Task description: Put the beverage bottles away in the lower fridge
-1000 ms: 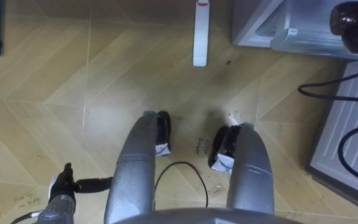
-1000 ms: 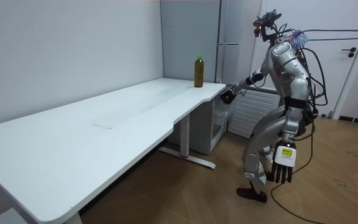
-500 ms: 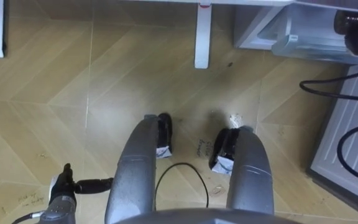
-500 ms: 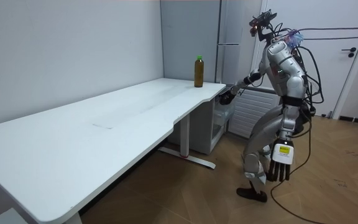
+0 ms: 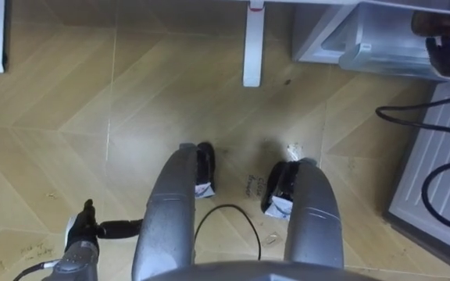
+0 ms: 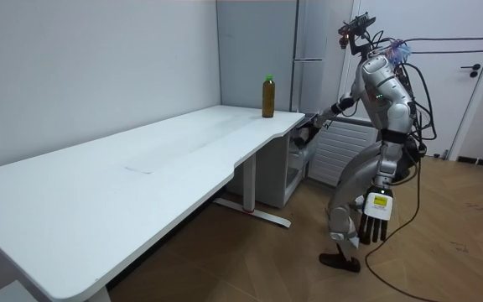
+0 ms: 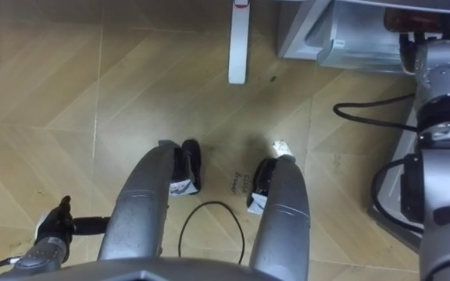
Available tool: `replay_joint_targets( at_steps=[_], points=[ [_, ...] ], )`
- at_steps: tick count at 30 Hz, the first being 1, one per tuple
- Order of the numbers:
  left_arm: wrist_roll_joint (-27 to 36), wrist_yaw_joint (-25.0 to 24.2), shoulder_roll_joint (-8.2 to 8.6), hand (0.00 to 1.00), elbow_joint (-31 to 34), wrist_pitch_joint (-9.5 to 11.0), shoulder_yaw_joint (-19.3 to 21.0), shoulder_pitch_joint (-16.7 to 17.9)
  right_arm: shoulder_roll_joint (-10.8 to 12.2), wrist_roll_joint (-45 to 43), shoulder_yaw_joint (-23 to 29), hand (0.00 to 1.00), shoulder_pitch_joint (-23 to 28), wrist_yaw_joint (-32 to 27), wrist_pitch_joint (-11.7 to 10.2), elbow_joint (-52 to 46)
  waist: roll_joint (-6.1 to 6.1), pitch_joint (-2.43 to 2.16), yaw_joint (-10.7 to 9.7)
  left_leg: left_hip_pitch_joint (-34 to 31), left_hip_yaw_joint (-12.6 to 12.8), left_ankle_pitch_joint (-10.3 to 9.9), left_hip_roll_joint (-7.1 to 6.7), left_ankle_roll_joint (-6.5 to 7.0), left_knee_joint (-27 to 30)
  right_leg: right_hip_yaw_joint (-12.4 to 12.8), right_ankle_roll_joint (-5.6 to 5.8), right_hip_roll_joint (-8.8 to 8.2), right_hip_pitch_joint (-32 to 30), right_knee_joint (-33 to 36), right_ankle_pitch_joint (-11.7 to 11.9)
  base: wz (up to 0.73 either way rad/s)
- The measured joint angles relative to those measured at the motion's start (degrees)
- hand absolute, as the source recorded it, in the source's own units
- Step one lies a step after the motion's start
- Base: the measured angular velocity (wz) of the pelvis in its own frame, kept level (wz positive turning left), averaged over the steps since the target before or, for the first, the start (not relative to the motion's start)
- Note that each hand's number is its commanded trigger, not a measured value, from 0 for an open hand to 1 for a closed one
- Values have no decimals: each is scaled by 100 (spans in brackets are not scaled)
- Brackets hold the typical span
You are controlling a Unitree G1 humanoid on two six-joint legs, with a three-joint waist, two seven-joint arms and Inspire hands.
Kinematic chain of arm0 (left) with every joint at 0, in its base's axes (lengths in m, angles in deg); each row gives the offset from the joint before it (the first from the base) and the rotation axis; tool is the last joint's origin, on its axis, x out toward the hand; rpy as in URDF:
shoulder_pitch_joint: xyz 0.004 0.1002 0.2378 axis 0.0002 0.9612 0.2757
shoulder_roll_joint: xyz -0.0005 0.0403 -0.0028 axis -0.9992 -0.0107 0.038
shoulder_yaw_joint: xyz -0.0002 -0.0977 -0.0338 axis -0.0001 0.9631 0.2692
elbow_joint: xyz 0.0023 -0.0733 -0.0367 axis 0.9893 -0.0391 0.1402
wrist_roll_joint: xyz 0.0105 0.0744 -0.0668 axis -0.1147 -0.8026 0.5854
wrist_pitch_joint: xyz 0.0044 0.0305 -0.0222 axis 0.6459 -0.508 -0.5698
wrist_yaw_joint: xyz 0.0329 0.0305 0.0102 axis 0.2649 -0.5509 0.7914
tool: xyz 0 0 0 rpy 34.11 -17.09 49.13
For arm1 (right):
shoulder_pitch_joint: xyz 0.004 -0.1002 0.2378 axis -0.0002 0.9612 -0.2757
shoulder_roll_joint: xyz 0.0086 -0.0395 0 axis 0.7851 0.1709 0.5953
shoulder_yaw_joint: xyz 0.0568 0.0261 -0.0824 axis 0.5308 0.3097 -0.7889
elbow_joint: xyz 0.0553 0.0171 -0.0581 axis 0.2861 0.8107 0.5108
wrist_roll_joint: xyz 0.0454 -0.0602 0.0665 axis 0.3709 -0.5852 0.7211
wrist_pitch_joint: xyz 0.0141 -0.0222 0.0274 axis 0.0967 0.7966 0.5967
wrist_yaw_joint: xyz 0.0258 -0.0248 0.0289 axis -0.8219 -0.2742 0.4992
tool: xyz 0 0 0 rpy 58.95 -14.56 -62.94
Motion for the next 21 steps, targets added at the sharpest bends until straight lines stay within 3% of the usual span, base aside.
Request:
replay_joint_targets(
  at_steps=[3, 7, 21],
  points=[
    [2, -2, -5, 0, 86, -1, 0, 0, -1, -1, -1, 0, -1, 301, 0, -3, -47, 28, 5, 3, 6, -23, 63, -19, 46, 5, -26, 58, 3, -2, 15, -10],
    [2, -12, -7, 0, 132, -3, -6, 0, 8, -1, -4, 0, 5, 377, 7, 0, -54, 32, 46, 6, 10, -33, 125, -35, 64, 0, -58, 115, 5, -7, 32, -4],
    [1, -27, -28, 0, 240, -62, -5, 35, 8, -9, -5, 0, 126, 728, 114, 11, -66, 37, -4, 26, 2, -33, 138, -37, 45, -48, -65, 110, 74, -84, 36, 0]
  ],
)
